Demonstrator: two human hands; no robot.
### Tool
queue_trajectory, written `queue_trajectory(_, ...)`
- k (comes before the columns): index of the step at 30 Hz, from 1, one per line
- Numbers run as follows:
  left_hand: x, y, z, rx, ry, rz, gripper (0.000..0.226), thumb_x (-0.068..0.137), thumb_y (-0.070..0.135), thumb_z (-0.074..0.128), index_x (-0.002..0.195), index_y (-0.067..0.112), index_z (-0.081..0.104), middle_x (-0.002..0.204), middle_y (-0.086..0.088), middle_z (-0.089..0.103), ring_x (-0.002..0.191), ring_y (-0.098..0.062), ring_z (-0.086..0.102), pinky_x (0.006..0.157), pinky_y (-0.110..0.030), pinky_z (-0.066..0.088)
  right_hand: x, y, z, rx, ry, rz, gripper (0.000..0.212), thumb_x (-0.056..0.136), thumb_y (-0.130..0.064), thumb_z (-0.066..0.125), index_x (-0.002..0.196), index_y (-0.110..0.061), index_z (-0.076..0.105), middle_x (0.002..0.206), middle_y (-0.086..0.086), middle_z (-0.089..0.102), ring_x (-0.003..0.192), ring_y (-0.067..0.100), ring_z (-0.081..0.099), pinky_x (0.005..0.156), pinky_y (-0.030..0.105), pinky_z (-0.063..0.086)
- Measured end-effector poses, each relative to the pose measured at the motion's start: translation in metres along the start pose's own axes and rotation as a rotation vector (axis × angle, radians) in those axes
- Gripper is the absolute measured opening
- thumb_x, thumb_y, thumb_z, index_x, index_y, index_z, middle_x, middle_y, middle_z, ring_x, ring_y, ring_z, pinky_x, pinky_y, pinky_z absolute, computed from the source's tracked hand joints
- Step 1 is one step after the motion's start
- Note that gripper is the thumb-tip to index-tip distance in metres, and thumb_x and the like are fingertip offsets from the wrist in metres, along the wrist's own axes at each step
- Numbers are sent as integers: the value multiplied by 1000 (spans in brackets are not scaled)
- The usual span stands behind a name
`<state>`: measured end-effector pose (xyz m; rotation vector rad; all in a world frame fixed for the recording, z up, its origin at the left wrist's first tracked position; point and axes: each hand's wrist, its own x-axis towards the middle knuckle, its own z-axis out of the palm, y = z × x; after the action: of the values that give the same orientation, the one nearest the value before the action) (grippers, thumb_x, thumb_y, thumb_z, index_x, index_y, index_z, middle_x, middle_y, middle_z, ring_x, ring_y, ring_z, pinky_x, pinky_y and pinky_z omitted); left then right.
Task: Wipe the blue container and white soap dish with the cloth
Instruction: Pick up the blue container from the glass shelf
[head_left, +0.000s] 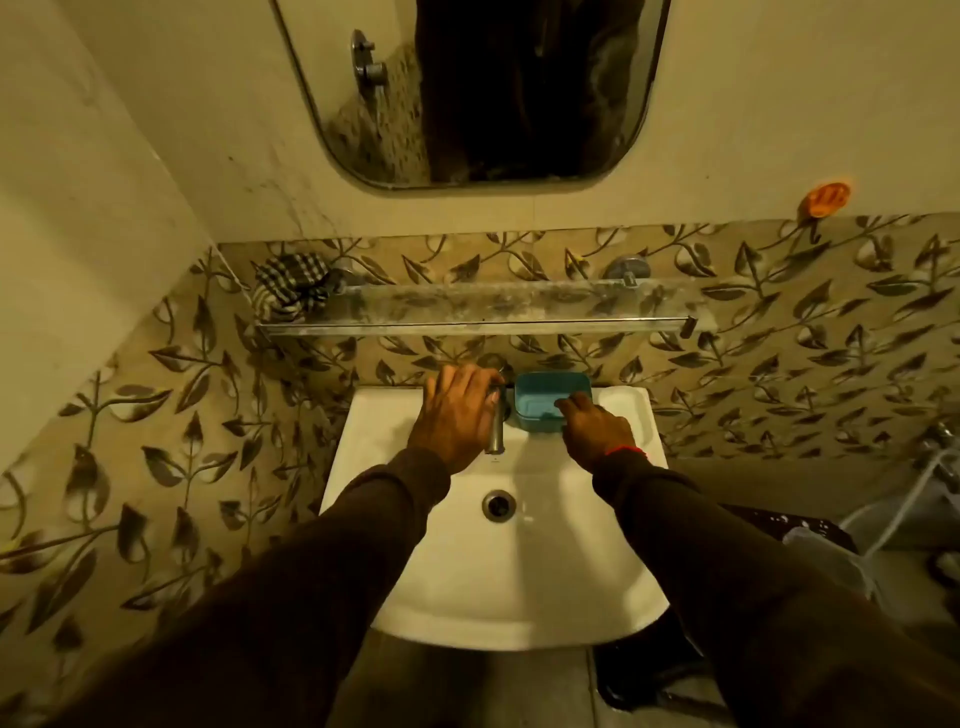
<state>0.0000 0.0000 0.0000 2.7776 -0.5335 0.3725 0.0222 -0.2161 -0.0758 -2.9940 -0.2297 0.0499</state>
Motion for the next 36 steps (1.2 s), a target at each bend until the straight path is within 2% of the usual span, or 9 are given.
queue_trajectory(5, 0, -5, 9, 18, 9, -17, 35, 100, 27, 41, 126, 14, 60, 119, -10, 62, 105, -30, 52, 88, -42, 35, 7, -1, 9, -70, -42, 37, 50, 91, -17, 58, 138, -20, 40, 140, 11, 44, 105, 36, 62, 80, 46, 54)
queue_trajectory(11, 2, -12, 12, -28, 69, -29, 32, 99, 28, 44, 123, 16, 63, 117, -8, 64, 106, -29, 53, 87, -43, 38, 13, -5, 12, -113, -30, 30, 44, 91, -20, 60, 133, -21, 46, 129, 9, 54, 99, 33, 65, 76, 43, 55)
queue_trajectory(19, -7, -28, 19, -155, 184, -78, 27, 101, 33, 45, 117, 21, 64, 115, 0, 63, 106, -21, 51, 84, -31, 31, -14, -1, 4, -173, 67, -99, 39, 90, -25, 62, 127, -19, 52, 130, 9, 57, 98, 34, 68, 67, 42, 55)
queue_trajectory(21, -12, -27, 19, -222, 222, -113, 31, 100, 39, 40, 114, 22, 63, 115, 0, 62, 107, -20, 51, 83, -30, 29, -26, -6, -6, -171, 99, -144, 38, 86, -24, 68, 122, -19, 56, 124, 9, 61, 90, 33, 70, 61, 41, 56)
queue_trajectory(24, -18, -22, 14, -346, 293, -194, 37, 99, 45, 37, 112, 22, 63, 114, 2, 60, 106, -19, 54, 86, -31, 32, -43, -18, -25, -174, 209, -239, 43, 67, -20, 85, 105, -18, 66, 103, 6, 70, 69, 27, 72, 44, 34, 52)
queue_trajectory(28, -25, -16, 5, -577, 365, -286, 36, 98, 43, 43, 117, 18, 60, 118, -2, 59, 104, -21, 59, 93, -38, 45, -59, -38, -49, -137, 380, -344, 39, 67, -21, 85, 102, -18, 67, 97, 4, 70, 65, 25, 71, 39, 31, 48)
queue_trajectory(31, -30, -15, -5, -746, 384, -324, 35, 97, 47, 44, 121, 25, 55, 120, 0, 54, 103, -4, 56, 90, -24, 46, -67, -47, -64, -113, 461, -388, 39, 71, -22, 83, 105, -18, 65, 99, 5, 70, 67, 26, 71, 39, 32, 51)
queue_trajectory(33, -33, -15, -11, -797, 386, -350, 31, 97, 45, 44, 122, 29, 53, 121, 2, 51, 103, 3, 52, 87, -15, 42, -71, -51, -72, -110, 523, -430, 38, 71, -23, 83, 104, -19, 64, 98, 4, 70, 63, 24, 70, 38, 28, 46)
queue_trajectory(36, -35, -13, -20, -895, 332, -429, 35, 98, 50, 42, 125, 31, 51, 129, 0, 52, 112, -2, 53, 91, -13, 42, -76, -58, -83, -86, 625, -507, 32, 73, -23, 81, 102, -19, 65, 97, 1, 69, 63, 20, 70, 37, 24, 42)
